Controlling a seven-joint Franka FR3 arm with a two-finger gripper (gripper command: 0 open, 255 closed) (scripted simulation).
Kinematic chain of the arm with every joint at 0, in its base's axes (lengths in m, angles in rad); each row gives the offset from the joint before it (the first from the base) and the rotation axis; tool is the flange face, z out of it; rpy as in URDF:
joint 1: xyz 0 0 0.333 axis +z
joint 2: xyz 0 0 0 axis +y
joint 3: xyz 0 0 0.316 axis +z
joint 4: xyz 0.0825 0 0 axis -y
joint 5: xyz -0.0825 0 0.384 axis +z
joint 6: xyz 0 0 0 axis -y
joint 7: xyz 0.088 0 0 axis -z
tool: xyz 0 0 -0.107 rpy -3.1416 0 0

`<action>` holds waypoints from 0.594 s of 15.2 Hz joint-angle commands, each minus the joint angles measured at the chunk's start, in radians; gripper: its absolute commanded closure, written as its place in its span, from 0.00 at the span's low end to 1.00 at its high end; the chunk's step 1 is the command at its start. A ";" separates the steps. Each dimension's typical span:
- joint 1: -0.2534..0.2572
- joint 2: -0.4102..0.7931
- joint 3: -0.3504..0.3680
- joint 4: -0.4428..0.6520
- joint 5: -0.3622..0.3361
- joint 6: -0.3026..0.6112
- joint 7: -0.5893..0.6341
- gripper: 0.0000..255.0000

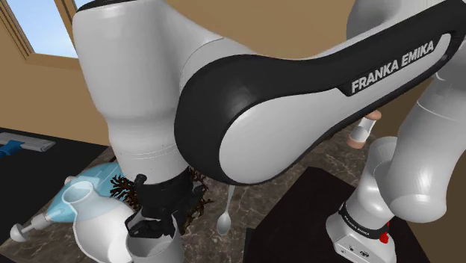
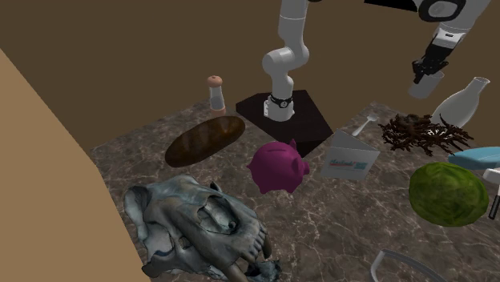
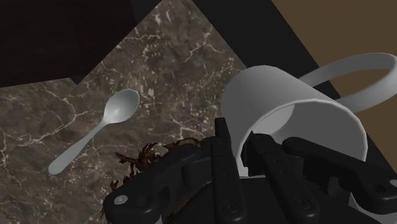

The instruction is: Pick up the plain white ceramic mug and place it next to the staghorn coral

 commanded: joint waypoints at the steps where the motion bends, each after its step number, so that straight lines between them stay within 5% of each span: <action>1: 0.001 0.006 0.000 -0.022 -0.003 0.028 0.000 1.00; 9: 0.005 0.035 0.001 -0.101 -0.019 0.131 0.006 1.00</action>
